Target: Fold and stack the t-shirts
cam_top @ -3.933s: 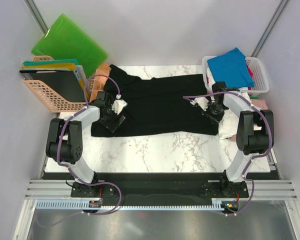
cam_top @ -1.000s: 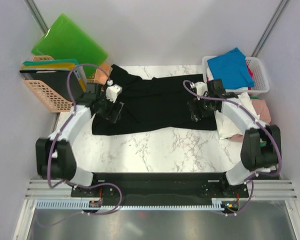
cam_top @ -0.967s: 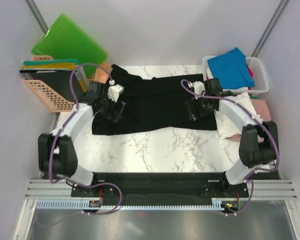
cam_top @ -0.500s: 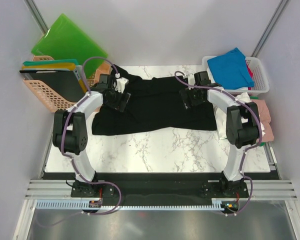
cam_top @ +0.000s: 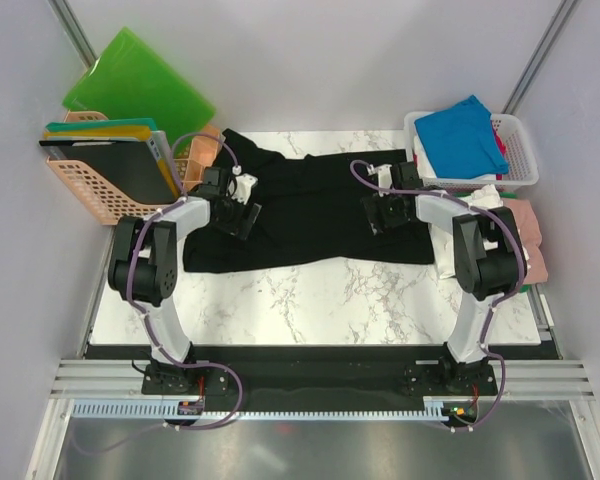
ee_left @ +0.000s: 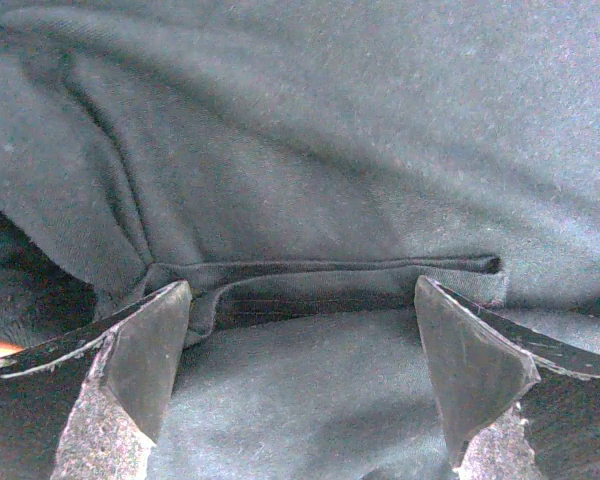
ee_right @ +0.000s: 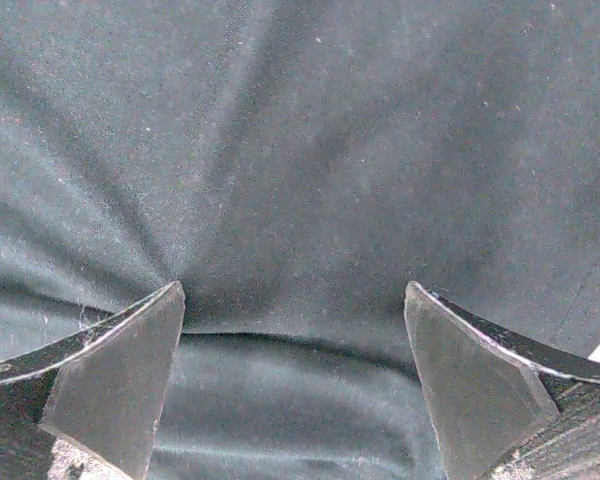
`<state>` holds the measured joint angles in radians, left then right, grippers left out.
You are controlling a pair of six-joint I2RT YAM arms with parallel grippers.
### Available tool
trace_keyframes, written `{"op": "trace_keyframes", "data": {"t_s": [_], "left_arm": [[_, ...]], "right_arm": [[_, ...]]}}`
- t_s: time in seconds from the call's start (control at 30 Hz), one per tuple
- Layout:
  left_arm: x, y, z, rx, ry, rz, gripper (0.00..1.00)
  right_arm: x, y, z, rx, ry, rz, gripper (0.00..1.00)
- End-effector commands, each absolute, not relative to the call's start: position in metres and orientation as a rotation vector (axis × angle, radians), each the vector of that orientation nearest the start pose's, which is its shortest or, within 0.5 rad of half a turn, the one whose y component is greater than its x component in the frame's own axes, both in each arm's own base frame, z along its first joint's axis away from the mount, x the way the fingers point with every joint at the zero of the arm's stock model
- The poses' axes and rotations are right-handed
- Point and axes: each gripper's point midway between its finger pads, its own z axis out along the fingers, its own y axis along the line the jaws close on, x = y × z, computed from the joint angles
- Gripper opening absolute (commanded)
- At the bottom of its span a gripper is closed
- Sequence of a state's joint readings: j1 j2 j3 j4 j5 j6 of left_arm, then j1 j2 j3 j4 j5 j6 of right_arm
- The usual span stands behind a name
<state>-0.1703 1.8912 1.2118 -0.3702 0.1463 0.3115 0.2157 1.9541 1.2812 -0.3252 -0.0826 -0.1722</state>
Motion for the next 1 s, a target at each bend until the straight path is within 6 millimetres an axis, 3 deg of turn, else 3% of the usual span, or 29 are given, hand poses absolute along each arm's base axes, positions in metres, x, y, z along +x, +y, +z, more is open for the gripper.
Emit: {"op": "trace_keyframes", "data": {"t_s": [0.0,0.03,0.17,0.4,0.53,0.57,0.63,0.73,0.87,0.97], "left_arm": [[0.390,-0.076,0.004,0.682,2.553,-0.122,1.00],[0.373,-0.072,-0.004,0.675,2.573,-0.110,1.00],[0.364,-0.076,0.009,0.674,2.529,-0.159,1.00],[0.309,-0.070,0.013,0.757,2.566,-0.193,1.00],[0.289,-0.068,0.036,0.765,2.502,-0.191,1.00],[0.284,-0.069,0.039,0.768,2.494,-0.202,1.00],[0.267,-0.072,0.039,0.778,2.506,-0.249,1.00],[0.260,-0.072,0.049,0.803,2.474,-0.247,1.00],[0.256,-0.070,0.063,0.821,2.439,-0.229,1.00],[0.262,-0.071,0.074,0.812,2.405,-0.221,1.00]], "right_arm": [[0.401,0.093,0.012,-0.574,2.570,0.115,0.98],[0.393,0.092,0.014,-0.597,2.565,0.123,0.98],[0.372,0.089,0.016,-0.647,2.580,0.134,0.98],[0.341,0.082,0.021,-0.739,2.607,0.134,0.98],[0.318,0.081,0.024,-0.742,2.607,0.169,0.98],[0.316,0.083,0.033,-0.732,2.580,0.182,0.98],[0.303,0.083,0.032,-0.740,2.591,0.202,0.98],[0.288,0.083,0.037,-0.769,2.588,0.226,0.98],[0.288,0.080,0.058,-0.798,2.527,0.173,0.98],[0.303,0.078,0.079,-0.773,2.478,0.126,0.98]]}}
